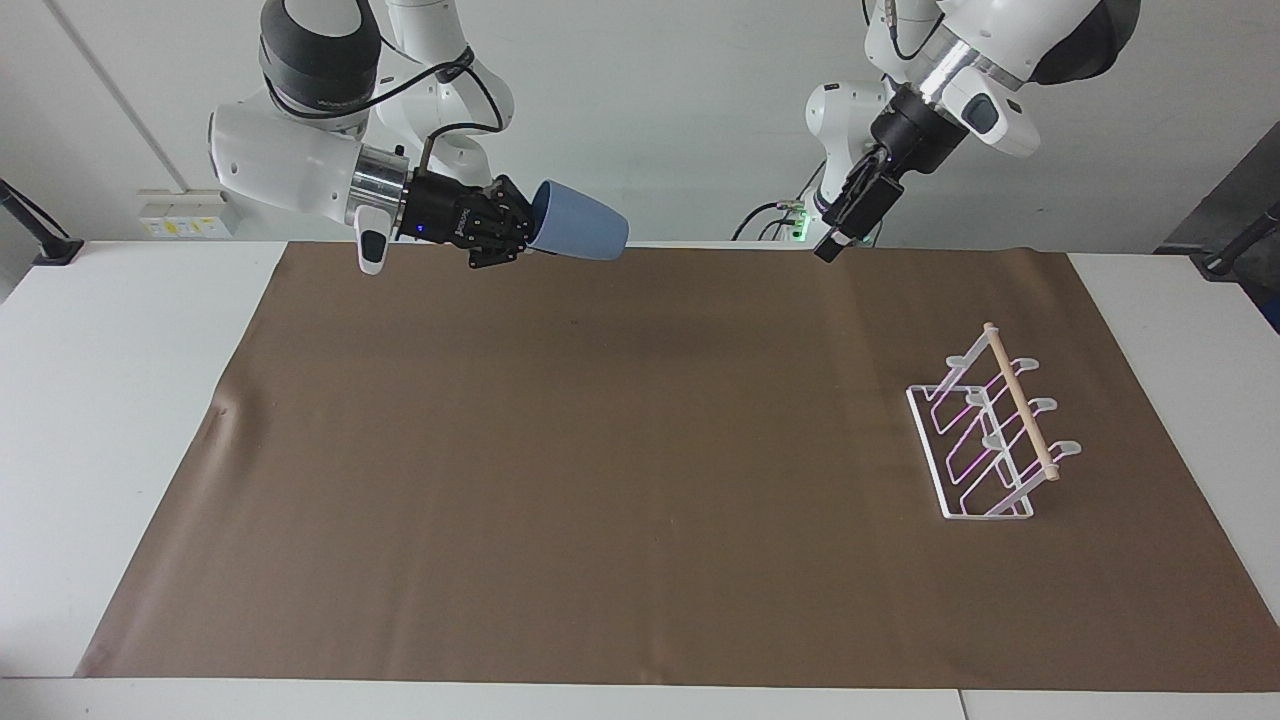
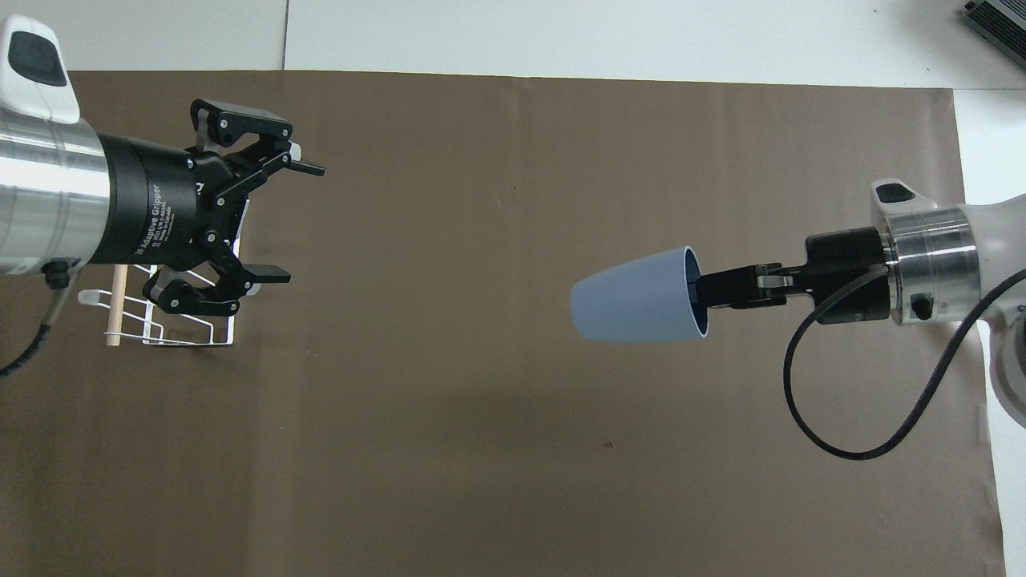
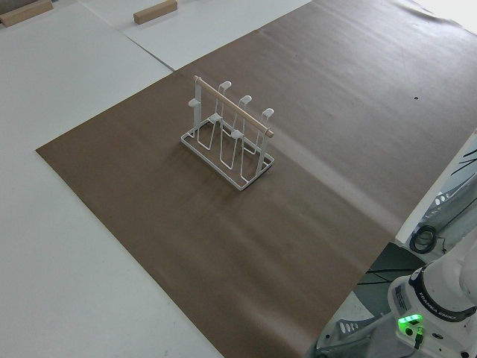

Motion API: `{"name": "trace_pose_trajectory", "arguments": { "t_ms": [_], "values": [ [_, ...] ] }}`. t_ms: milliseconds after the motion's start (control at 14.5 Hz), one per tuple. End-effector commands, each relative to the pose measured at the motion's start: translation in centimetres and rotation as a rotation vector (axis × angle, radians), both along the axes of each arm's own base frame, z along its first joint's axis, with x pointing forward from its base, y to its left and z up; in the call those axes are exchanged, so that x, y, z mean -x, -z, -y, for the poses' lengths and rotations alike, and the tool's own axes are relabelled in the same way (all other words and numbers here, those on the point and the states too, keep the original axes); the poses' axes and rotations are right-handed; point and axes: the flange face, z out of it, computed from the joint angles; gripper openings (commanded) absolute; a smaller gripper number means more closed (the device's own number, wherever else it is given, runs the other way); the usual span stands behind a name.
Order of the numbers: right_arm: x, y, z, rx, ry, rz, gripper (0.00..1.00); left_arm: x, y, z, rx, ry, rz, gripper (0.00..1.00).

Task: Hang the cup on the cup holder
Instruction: 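Lift the cup with the right gripper while the left gripper approaches, then close the left gripper around the cup base near the right gripper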

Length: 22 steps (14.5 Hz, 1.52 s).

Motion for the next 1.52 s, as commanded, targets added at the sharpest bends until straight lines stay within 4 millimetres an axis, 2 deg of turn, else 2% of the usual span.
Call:
{"name": "trace_pose_trajectory", "arguments": {
  "t_ms": [0, 138, 276, 413, 689, 758, 895, 1102, 1446],
  "values": [
    [1.5, -0.3, -0.9, -0.048, 0.022, -0.095, 0.00, 0.7, -0.2, 2.3, 0.105, -0.132, -0.095, 1.00],
    [1.9, -0.4, -1.9, -0.047, 0.019, -0.145, 0.00, 1.4, -0.1, 4.1, 0.147, -0.204, -0.185, 1.00],
    [2.4, -0.2, -2.5, -0.065, 0.026, -0.181, 0.00, 1.8, 1.2, 6.9, 0.183, -0.251, -0.298, 1.00],
    [3.1, 0.0, -2.7, -0.125, 0.046, -0.197, 0.00, 2.1, 2.0, 8.6, 0.189, -0.291, -0.367, 1.00],
    [3.5, -0.4, -3.1, -0.195, 0.059, -0.206, 0.00, 3.6, 3.5, 10.2, 0.175, -0.379, -0.520, 1.00],
    [4.0, -0.1, -3.8, -0.197, 0.047, -0.208, 0.00, 4.3, 3.6, 10.6, 0.159, -0.372, -0.543, 1.00],
    [4.4, 0.1, -3.9, -0.205, 0.043, -0.199, 0.00, 4.6, 3.6, 10.9, 0.150, -0.383, -0.563, 1.00],
    [4.3, 0.2, -3.8, -0.204, 0.050, -0.196, 0.00, 6.9, 3.8, 12.9, 0.117, -0.353, -0.597, 1.00],
    [4.6, 0.7, -3.8, -0.197, 0.063, -0.176, 0.00, 7.1, 3.7, 13.2, 0.115, -0.350, -0.598, 1.00]
  ]
}}
